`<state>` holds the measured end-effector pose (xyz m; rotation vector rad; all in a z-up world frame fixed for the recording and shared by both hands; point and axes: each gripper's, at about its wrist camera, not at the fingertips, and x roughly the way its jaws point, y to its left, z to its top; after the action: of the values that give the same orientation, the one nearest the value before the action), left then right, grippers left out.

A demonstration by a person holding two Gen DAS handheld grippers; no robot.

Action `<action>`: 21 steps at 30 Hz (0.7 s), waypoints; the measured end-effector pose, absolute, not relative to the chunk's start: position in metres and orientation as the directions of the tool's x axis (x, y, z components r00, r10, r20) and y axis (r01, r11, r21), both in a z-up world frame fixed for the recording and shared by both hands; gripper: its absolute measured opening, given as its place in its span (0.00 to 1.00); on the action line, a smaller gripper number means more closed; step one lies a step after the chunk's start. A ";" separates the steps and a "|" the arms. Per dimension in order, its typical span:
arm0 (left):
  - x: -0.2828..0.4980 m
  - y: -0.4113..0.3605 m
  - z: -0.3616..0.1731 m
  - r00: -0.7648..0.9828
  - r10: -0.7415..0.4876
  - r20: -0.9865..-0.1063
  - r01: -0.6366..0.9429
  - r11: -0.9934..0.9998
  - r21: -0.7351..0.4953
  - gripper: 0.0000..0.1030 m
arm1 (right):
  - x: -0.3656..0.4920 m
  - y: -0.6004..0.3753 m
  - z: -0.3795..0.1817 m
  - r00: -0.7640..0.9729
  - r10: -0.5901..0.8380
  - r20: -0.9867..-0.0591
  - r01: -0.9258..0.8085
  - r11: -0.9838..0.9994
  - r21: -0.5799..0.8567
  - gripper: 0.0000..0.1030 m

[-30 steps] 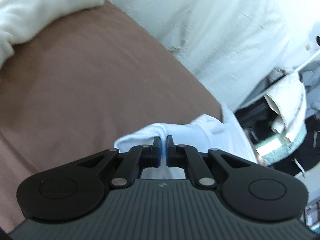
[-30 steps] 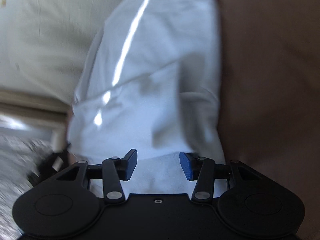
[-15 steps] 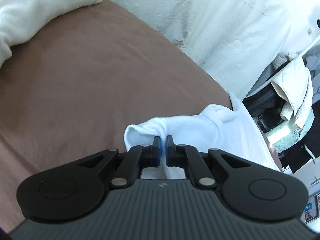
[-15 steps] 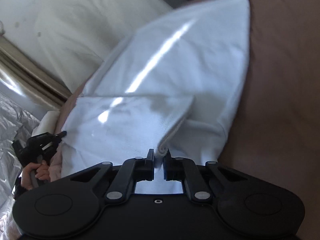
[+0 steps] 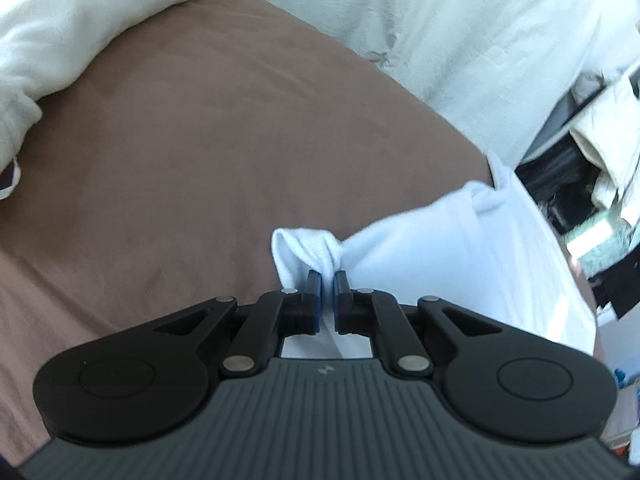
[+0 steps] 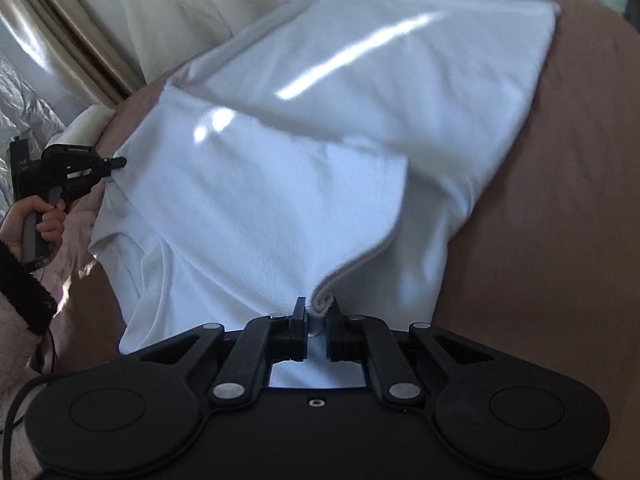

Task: Fold clothes

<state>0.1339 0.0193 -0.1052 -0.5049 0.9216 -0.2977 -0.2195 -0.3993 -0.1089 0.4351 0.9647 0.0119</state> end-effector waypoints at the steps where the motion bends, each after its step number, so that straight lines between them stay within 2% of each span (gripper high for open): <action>1: 0.135 0.020 -0.106 0.579 -0.455 -0.677 0.025 0.840 -0.543 0.05 | -0.220 -0.402 -0.106 0.586 0.198 -0.785 0.186 0.911 0.369 0.08; 4: 0.134 0.019 -0.108 0.591 -0.440 -0.676 0.025 0.848 -0.530 0.05 | -0.223 -0.405 -0.100 0.631 0.198 -0.750 0.180 0.903 0.390 0.10; 8: 0.131 0.024 -0.103 0.603 -0.398 -0.691 0.002 0.867 -0.498 0.08 | -0.223 -0.398 -0.101 0.597 0.205 -0.776 0.133 0.928 0.347 0.19; 13: 0.125 0.036 -0.093 0.612 -0.342 -0.713 -0.039 0.887 -0.459 0.11 | -0.225 -0.414 -0.090 0.628 0.161 -0.761 0.179 0.922 0.343 0.40; 14: 0.124 0.038 -0.091 0.614 -0.331 -0.717 -0.047 0.891 -0.451 0.21 | -0.227 -0.419 -0.086 0.642 0.142 -0.754 0.194 0.921 0.339 0.42; 17: 0.120 0.045 -0.085 0.617 -0.299 -0.728 -0.071 0.900 -0.429 0.41 | -0.229 -0.431 -0.081 0.658 0.116 -0.744 0.241 0.904 0.354 0.48; 18: 0.121 0.045 -0.087 0.610 -0.317 -0.726 -0.067 0.893 -0.446 0.43 | -0.228 -0.434 -0.081 0.659 0.105 -0.745 0.255 0.900 0.352 0.50; 21: 0.123 0.044 -0.091 0.588 -0.372 -0.719 -0.057 0.867 -0.496 0.45 | -0.221 -0.438 -0.092 0.673 -0.015 -0.740 0.354 0.884 0.304 0.66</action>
<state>0.1233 0.0443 -0.0915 -0.5070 0.9341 -0.1926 -0.2210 -0.4383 -0.0921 0.4507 0.8125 -0.2161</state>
